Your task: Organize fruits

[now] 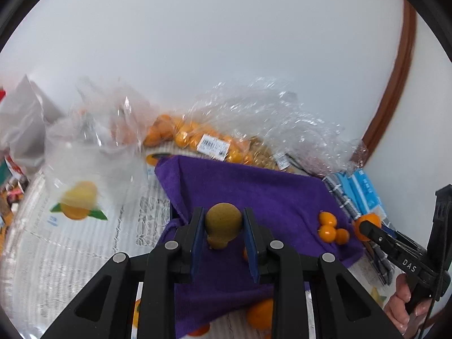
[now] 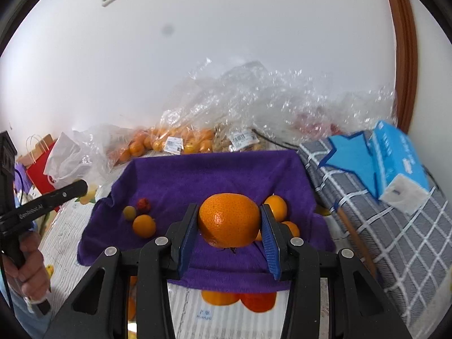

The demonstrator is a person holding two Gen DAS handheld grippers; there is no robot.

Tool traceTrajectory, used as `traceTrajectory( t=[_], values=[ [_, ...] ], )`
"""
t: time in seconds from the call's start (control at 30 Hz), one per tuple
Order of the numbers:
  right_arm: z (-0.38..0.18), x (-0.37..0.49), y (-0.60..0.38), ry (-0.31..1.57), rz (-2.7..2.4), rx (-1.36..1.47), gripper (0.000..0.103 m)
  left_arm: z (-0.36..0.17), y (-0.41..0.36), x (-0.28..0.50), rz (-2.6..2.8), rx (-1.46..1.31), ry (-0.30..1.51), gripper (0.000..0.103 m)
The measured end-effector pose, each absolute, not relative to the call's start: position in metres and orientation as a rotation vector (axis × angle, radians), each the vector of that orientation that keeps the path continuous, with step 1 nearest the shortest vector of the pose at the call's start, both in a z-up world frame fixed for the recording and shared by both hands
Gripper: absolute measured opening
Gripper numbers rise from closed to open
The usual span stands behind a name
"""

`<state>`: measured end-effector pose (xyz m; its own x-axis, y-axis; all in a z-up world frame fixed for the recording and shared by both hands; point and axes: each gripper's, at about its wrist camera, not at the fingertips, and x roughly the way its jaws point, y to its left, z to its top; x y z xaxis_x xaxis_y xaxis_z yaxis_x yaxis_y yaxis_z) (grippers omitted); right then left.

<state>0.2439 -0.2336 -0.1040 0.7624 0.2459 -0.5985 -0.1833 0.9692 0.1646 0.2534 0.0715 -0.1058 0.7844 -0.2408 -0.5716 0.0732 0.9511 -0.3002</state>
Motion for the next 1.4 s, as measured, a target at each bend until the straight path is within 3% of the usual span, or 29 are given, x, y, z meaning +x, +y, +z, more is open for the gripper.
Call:
traceTrajectory(
  t=[0.43,1.03,1.2,1.27,1.33,1.4],
  values=[
    [-0.156,0.269,-0.228,0.818,0.255,0.060,0.043,-0.144,0.069,0.269,-0.150,-0.195,0.767,0.025],
    [-0.164,0.266,-0.220,0.815,0.223,0.020,0.044,-0.148,0.055,0.268,-0.129,-0.119,0.767,0.025],
    [-0.152,0.253,-0.218,0.770,0.204,0.014,0.052,-0.148,0.055,0.269,-0.138,-0.113,0.777,0.026],
    [-0.142,0.241,-0.212,0.747,0.199,0.011,0.057,-0.147,0.056,0.269,-0.149,-0.122,0.785,0.030],
    [-0.133,0.225,-0.206,0.733,0.218,0.026,0.058,-0.142,0.059,0.266,-0.156,-0.140,0.776,0.042],
    [-0.127,0.209,-0.195,0.731,0.255,0.035,0.062,-0.137,0.062,0.262,-0.159,-0.158,0.761,0.043]
  ],
)
